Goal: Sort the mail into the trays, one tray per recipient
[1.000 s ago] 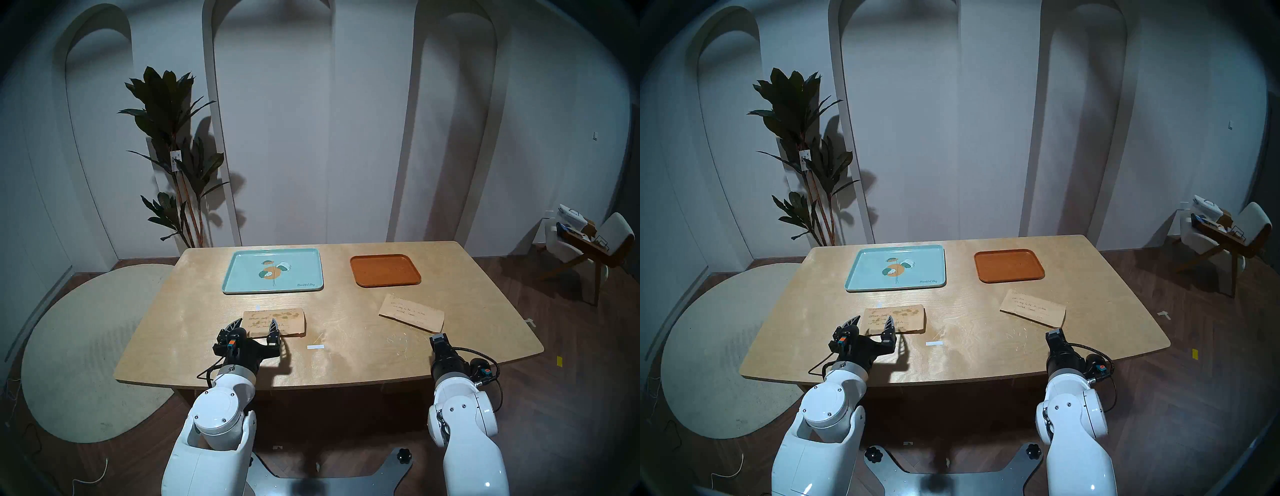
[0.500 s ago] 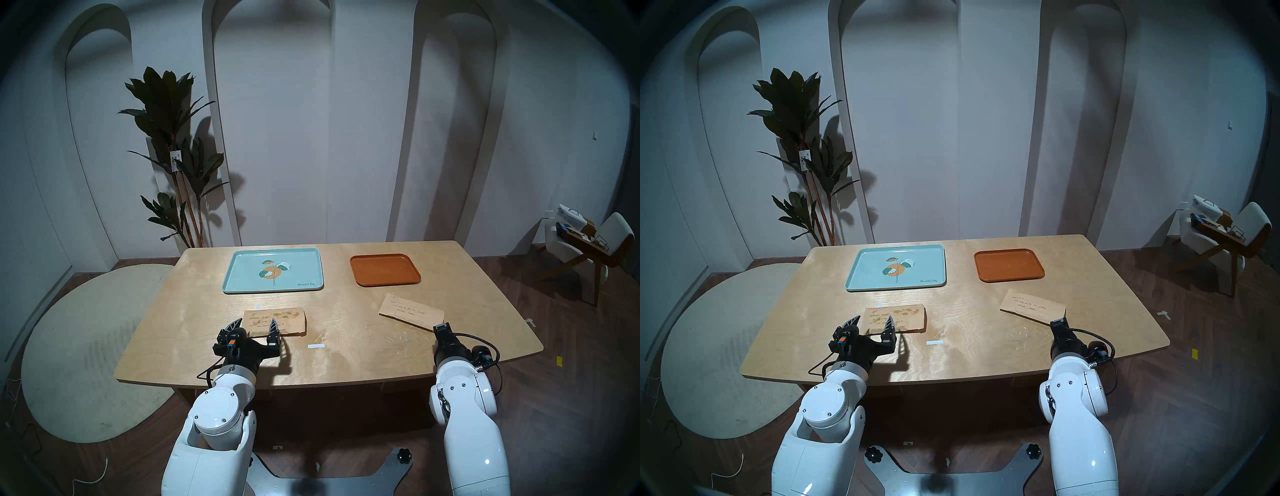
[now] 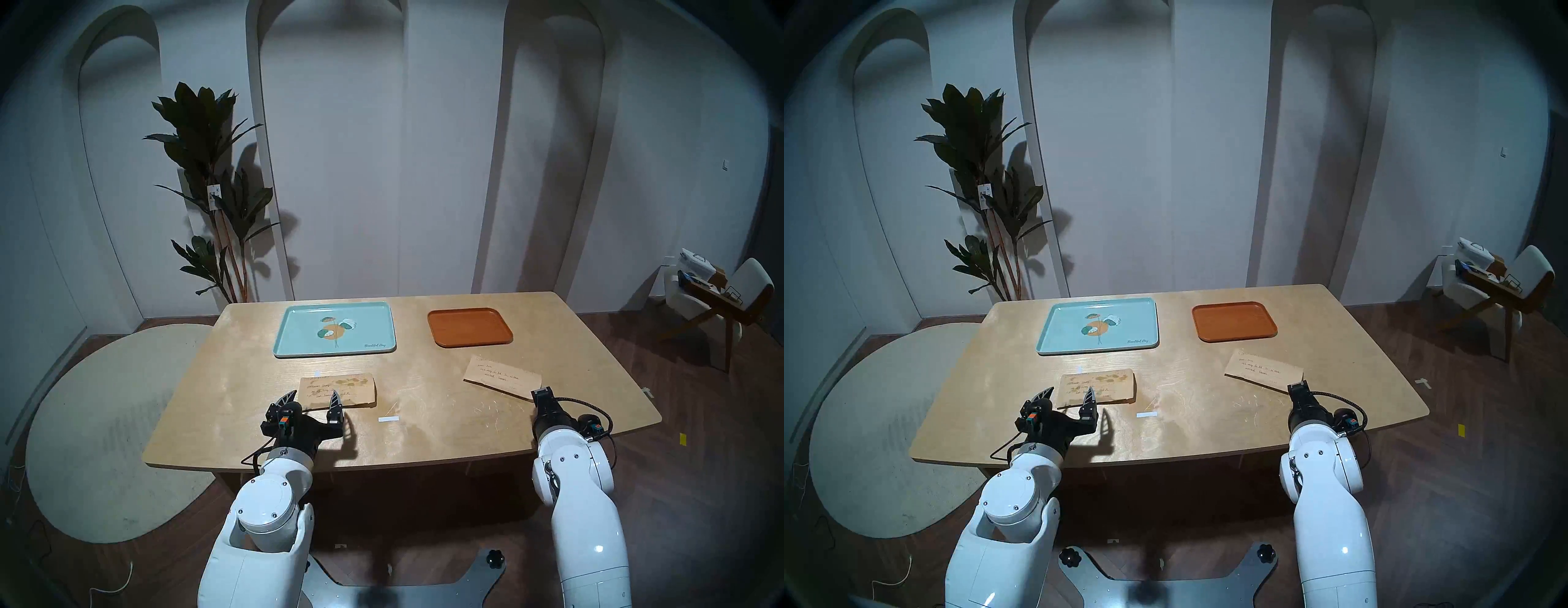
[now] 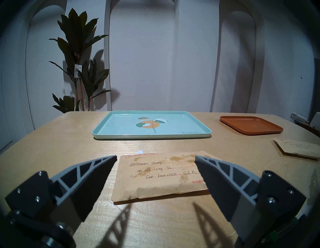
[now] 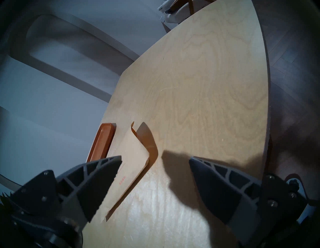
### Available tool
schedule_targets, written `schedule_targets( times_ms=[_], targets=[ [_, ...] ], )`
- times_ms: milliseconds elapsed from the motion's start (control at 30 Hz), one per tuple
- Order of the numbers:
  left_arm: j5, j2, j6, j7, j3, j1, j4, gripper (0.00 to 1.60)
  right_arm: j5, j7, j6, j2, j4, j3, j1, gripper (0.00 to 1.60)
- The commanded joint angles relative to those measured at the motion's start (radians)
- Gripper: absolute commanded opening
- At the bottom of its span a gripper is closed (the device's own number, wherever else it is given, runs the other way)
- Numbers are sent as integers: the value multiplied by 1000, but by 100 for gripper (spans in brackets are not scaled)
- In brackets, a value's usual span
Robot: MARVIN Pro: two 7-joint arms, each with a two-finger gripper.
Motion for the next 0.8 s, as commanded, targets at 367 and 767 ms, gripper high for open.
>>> schedule_targets(
  times_ms=[367,767],
  targets=[
    [2,-1,-4,2,1,-5,-23,160,-56,-139,76,-4,-206,-191,-28,160],
    [2,-1,-4,2,1,-5,-23,160,-48,-148,47,16,-129,-101,28,160]
  ],
)
